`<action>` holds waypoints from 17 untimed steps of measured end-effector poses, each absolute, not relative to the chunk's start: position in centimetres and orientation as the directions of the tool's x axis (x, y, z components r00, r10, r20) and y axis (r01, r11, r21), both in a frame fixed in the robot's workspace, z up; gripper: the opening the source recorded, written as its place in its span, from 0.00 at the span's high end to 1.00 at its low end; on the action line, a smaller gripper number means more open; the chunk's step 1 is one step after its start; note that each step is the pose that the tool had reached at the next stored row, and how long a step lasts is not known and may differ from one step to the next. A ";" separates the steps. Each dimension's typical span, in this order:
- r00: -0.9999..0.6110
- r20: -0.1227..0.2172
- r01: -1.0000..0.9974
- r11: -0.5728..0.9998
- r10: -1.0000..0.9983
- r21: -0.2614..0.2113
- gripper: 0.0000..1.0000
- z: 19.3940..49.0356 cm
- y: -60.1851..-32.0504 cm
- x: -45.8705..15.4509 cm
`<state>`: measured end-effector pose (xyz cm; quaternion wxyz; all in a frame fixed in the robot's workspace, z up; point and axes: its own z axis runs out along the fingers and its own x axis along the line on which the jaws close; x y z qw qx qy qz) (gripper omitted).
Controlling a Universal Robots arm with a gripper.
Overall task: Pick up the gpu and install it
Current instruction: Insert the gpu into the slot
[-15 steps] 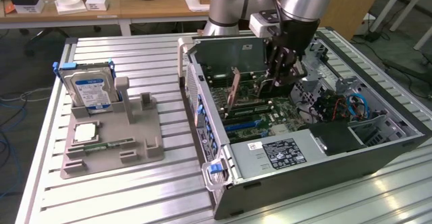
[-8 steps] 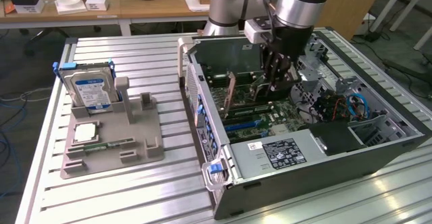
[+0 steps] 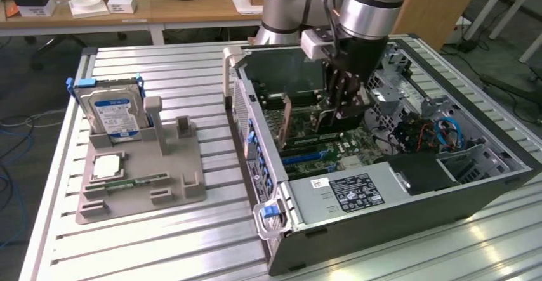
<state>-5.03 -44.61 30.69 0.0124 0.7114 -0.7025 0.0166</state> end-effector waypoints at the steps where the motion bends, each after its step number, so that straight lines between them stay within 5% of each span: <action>1: 0.012 0.041 -1.000 -0.013 -0.999 -0.015 0.74 30.6 -44.6 -5.1; 5: 0.010 0.041 -0.999 -0.013 -0.999 -0.049 0.74 30.3 -44.6 -5.8; 17: 0.011 0.044 -0.999 -0.013 -0.999 -0.049 0.74 28.2 -44.6 -6.7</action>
